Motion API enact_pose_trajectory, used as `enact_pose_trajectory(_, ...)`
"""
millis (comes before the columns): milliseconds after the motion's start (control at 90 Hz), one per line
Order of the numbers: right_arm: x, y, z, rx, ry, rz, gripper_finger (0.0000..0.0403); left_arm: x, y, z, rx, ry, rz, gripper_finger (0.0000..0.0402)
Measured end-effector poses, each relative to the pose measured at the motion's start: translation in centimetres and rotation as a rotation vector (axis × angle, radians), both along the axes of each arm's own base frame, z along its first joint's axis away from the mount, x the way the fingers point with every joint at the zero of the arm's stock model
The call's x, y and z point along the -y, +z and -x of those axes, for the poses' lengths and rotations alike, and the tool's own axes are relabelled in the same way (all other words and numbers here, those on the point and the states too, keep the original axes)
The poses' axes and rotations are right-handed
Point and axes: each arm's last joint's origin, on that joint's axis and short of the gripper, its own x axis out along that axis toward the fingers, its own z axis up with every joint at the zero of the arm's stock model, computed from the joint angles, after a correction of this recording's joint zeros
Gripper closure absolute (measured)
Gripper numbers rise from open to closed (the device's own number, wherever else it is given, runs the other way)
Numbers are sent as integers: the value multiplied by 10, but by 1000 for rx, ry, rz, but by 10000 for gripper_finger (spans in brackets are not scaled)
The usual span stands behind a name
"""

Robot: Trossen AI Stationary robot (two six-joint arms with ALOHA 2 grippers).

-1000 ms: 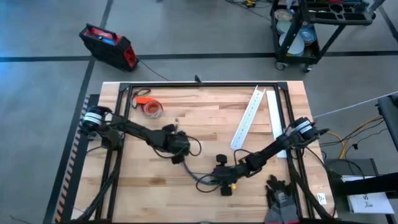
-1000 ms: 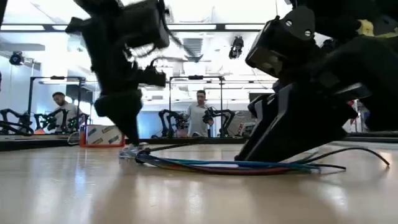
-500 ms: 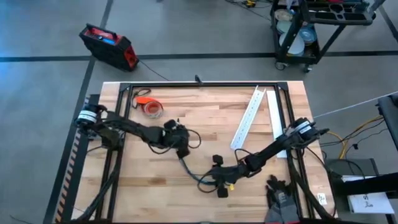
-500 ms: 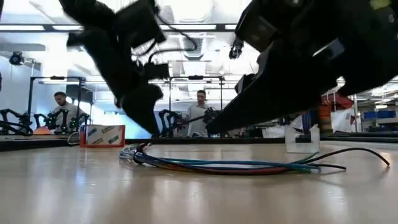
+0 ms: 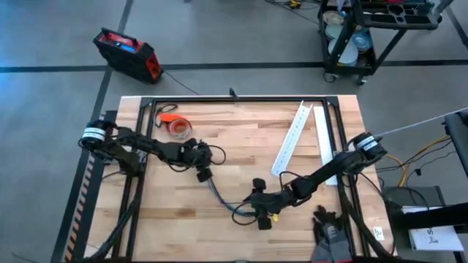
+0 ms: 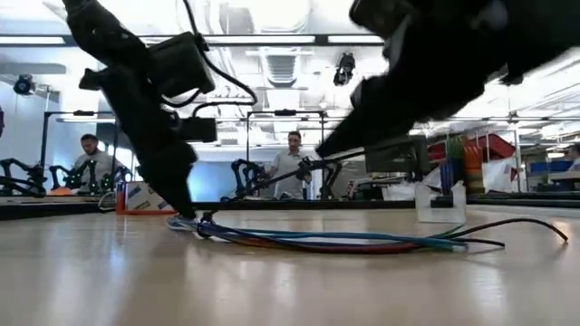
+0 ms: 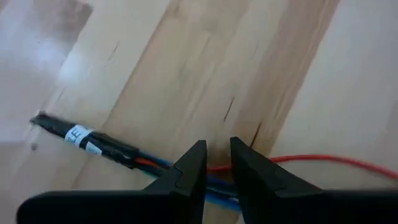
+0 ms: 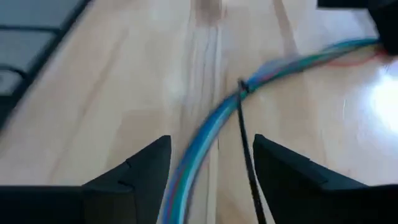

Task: Ziptie cables
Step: Wrap the cables together using a black zip tie

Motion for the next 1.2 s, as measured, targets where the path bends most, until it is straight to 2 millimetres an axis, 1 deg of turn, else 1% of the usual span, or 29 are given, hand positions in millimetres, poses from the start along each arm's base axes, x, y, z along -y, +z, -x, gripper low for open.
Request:
enact_pose_trajectory(56,-1,5,3,-8,13,-1,184,0,3,3,12,-7,4,341)
enact_pose_trajectory(111,0,9,9,-55,18,22,180,1,6,7,12,-2,9,342)
enact_pose_trajectory(211,6,19,18,-120,-12,22,176,4,4,16,-22,19,22,342)
enact_pose_trajectory(300,2,26,18,-73,-22,-3,179,7,1,20,-22,29,32,343)
enact_pose_trajectory(344,-2,26,17,-47,-14,-2,183,7,-1,21,-18,36,33,343)
enact_pose_trajectory(422,-8,15,7,24,-21,-23,193,8,-6,24,-19,52,38,343)
enact_pose_trajectory(467,-9,1,4,29,-38,-12,199,8,-9,24,-16,62,40,343)
enact_pose_trajectory(533,-13,-20,-7,64,-52,-23,210,9,-11,26,-15,73,45,343)
enact_pose_trajectory(633,-21,-48,-20,38,-57,-3,229,9,-12,26,-10,77,48,343)
enact_pose_trajectory(700,-25,-67,-28,-13,-59,27,242,9,-11,26,-8,76,44,343)
enact_pose_trajectory(733,-27,-72,-32,-19,-75,39,249,9,-11,26,-9,75,43,343)
enact_pose_trajectory(811,-30,-78,-38,-55,-112,67,270,9,-12,26,-13,65,36,343)
enact_pose_trajectory(878,-33,-80,-38,-102,-136,103,295,9,-12,27,-18,56,28,343)
enact_pose_trajectory(1022,-35,-79,-32,-168,-145,148,375,8,-14,28,-23,51,17,343)
enact_pose_trajectory(1056,-36,-78,-30,-172,-140,154,388,8,-14,28,-24,51,15,343)
enact_pose_trajectory(1100,-37,-74,-28,-182,-134,163,395,8,-15,30,-28,47,13,343)
enact_pose_trajectory(1200,-36,-65,-20,-234,-140,190,394,8,-19,32,-28,47,11,343)
